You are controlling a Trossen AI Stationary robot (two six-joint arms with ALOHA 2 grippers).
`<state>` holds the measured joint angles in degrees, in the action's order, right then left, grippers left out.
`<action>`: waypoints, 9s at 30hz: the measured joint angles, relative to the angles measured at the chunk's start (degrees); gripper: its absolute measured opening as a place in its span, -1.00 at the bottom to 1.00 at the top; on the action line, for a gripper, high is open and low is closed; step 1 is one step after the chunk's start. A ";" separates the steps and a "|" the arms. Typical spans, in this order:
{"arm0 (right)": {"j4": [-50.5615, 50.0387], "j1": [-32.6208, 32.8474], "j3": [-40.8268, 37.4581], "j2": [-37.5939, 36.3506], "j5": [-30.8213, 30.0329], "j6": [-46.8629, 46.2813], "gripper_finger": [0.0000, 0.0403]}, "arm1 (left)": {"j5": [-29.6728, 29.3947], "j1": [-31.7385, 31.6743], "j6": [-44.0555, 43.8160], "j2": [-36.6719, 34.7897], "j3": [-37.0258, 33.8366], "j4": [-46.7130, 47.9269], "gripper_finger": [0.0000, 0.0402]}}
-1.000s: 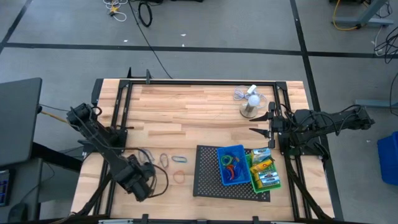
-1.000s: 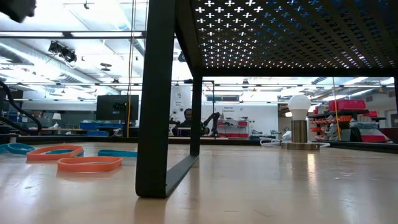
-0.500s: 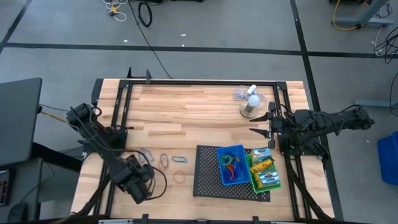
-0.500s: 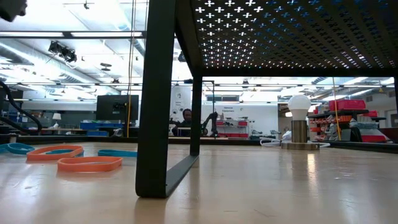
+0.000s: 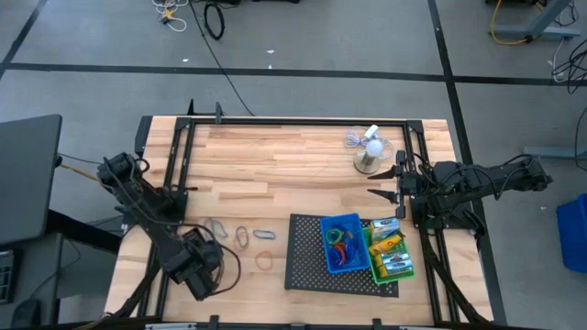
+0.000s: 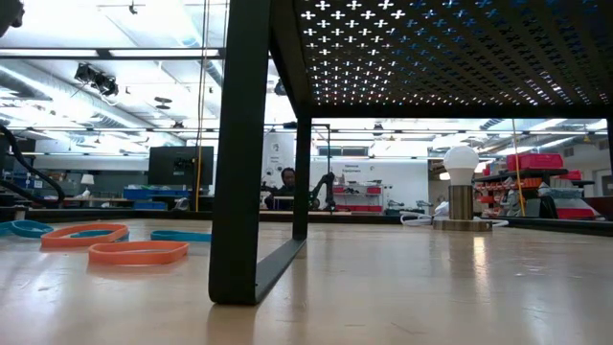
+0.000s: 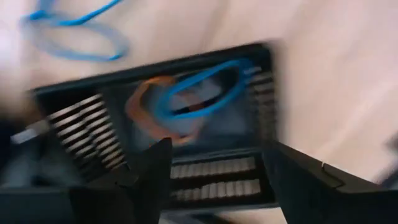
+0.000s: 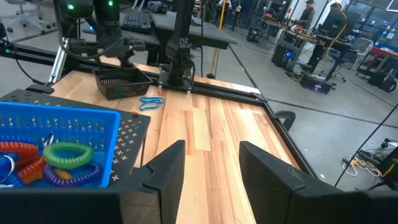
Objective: Pick & Place Office Desk Supplies
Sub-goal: Adjust the black bin on the shelf, then put the top orange rubber band into the black bin, then put the blue rubber band into the black bin
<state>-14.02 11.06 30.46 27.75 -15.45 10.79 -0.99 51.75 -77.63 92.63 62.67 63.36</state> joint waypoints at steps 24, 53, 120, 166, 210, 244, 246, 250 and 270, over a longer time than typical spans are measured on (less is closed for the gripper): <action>-0.55 -0.01 0.00 0.00 0.00 0.17 -0.20 | -13.74 0.26 22.85 0.00 0.00 4.58 0.22; -0.92 -0.01 0.00 -0.01 0.01 0.22 -0.20 | -7.94 -5.20 40.19 0.87 -6.80 -4.78 0.19; -2.24 -0.01 0.00 0.00 0.01 0.00 -0.20 | -14.39 -15.78 39.11 0.58 -8.55 -43.32 -0.05; -2.14 0.00 -0.02 0.02 -0.84 0.00 -0.20 | -7.98 -32.18 55.94 8.73 -1.64 -31.85 -0.90; -2.12 0.00 -0.02 0.02 -0.86 0.00 -0.20 | -7.95 -34.42 60.69 11.94 -0.83 -28.60 -0.92; -2.10 -0.01 -0.02 0.02 -0.87 0.17 -0.20 | -3.09 -13.92 37.42 4.10 17.63 3.46 -1.00; -2.10 0.01 0.00 0.00 -0.89 0.17 -0.20 | -1.55 -13.18 36.29 4.62 17.02 2.95 -1.00; -2.10 0.01 -0.02 0.01 -0.87 0.17 -0.20 | -1.30 -13.09 36.43 5.97 14.19 -0.41 -1.00; -2.29 0.01 -0.02 0.00 -0.86 0.00 -0.20 | -2.51 -15.09 32.96 6.43 5.03 -8.05 0.21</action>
<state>-16.31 11.07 30.44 27.75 -16.32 10.79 -3.50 36.66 -44.67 99.07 67.70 55.31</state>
